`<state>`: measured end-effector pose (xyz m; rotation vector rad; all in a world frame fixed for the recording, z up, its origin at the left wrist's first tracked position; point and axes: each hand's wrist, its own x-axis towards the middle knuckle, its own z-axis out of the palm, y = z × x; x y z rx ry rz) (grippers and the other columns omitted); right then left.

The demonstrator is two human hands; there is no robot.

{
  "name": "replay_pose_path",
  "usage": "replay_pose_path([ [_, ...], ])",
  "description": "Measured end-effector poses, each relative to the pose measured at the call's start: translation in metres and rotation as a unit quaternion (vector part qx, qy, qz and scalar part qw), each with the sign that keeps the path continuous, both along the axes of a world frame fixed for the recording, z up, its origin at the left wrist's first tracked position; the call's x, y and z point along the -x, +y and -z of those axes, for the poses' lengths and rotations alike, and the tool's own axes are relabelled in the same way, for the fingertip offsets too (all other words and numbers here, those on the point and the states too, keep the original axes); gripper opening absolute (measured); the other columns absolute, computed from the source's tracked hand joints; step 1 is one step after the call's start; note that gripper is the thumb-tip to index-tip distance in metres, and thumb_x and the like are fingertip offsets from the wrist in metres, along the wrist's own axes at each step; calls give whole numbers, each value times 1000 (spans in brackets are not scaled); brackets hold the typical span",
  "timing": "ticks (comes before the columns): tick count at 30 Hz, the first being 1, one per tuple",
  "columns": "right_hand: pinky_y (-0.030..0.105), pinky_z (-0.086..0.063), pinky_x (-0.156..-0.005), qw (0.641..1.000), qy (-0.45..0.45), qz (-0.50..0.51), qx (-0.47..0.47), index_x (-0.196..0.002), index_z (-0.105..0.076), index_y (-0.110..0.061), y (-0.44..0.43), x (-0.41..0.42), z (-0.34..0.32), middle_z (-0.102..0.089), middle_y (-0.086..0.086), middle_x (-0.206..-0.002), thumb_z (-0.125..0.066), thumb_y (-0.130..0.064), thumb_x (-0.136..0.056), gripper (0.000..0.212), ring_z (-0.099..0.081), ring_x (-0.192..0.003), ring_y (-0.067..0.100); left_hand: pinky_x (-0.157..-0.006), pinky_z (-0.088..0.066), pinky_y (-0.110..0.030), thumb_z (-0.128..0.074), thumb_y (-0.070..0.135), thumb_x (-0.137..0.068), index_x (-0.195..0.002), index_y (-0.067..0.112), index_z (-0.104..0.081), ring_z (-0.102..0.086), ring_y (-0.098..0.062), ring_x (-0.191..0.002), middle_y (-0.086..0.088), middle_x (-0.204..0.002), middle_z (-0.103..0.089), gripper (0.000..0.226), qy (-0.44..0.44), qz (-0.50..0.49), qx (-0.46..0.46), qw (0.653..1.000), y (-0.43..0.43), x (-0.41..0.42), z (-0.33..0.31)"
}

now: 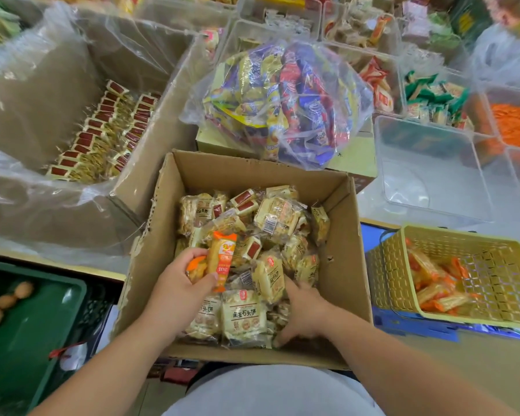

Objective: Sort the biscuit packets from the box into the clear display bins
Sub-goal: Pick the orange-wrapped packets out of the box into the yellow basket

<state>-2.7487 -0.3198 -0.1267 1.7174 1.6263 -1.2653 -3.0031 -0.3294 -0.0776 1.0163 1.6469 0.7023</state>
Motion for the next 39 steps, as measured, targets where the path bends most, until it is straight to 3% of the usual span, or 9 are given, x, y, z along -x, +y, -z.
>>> replay_pose_path([
  [2, 49, -32, -119, 999, -7, -11, -42, -157, 14, -43, -1, 6, 8, -17, 7, -164, -96, -50, -49, 154, -24, -149, 37, -66, -53, -31, -76, 23, -91, -103, 56, -62, -72, -5, -74, 17, -92, -76, 38, -8, -5, -1, 1000, -1, 1, -1],
  [5, 41, -50, -103, 995, 35, 30, -84, -157, -11, -44, 5, 9, 12, -43, 3, -147, -90, -41, -54, 131, -51, -127, 28, -71, -54, -34, -75, 20, -91, -103, 53, -64, -73, -7, -79, 13, -93, -77, 37, -26, -24, -8, 999, -3, 2, 1],
  [11, 26, -56, -54, 987, 106, 107, -64, -150, -40, -26, 22, 13, -4, -62, -4, -118, -82, -33, -60, 100, -70, -74, 13, -54, -54, -15, -74, 14, -93, -101, 50, -67, -74, -7, -79, 12, -92, -78, 37, -58, -59, -36, 996, -10, 6, -10],
  [18, 24, -53, -49, 970, 181, 138, -82, -150, -44, -28, 60, 24, -61, -58, -2, -124, -82, -37, -57, 101, -66, -55, 3, -64, -52, -23, -77, 17, -90, -105, 51, -65, -70, -1, -84, 21, -97, -73, 39, -22, -104, -136, 985, -16, 18, -39],
  [22, 39, -63, -58, 943, 249, 205, -78, -113, -62, -27, 89, 40, -93, -71, 0, -108, -86, -24, -63, 55, -77, -79, 20, -68, -50, -26, -78, 18, -89, -105, 53, -64, -70, -1, -85, 21, -99, -73, 41, -19, -124, -166, 978, -19, 20, -46],
  [25, 45, -63, -58, 923, 270, 257, -98, -122, -62, -19, 106, 54, -103, -70, 6, -115, -86, -26, -58, 69, -76, -83, 30, -71, -52, -27, -78, 16, -89, -107, 51, -64, -71, -3, -87, 18, -101, -73, 42, -18, -117, -168, 979, -22, 18, -44],
  [29, 42, -63, -56, 888, 298, 321, -141, -106, -69, -16, 125, 69, -102, -73, 5, -101, -87, -34, -54, 58, -77, -68, 22, -71, -50, -27, -79, 19, -90, -108, 53, -63, -70, -3, -85, 21, -98, -73, 42, -2, -100, -151, 984, -24, 11, -37],
  [33, 46, -60, -87, 899, 185, 279, -282, -143, -47, -24, 135, 65, -84, -59, 3, -134, -84, -59, -61, 97, -66, -110, 24, -65, -50, -26, -76, 26, -91, -114, 50, -62, -70, -1, -82, 21, -95, -74, 36, 12, -74, -121, 990, -18, 4, -31],
  [39, 48, -40, -110, 912, 22, 147, -381, -155, -29, -24, 110, 24, -61, -41, 10, -147, -70, -65, -81, 94, -39, -136, 33, -60, -58, -39, -74, 24, -93, -100, 65, -54, -68, -16, -70, 25, -91, -72, 46, 46, -26, -47, 998, -5, -3, -13],
])
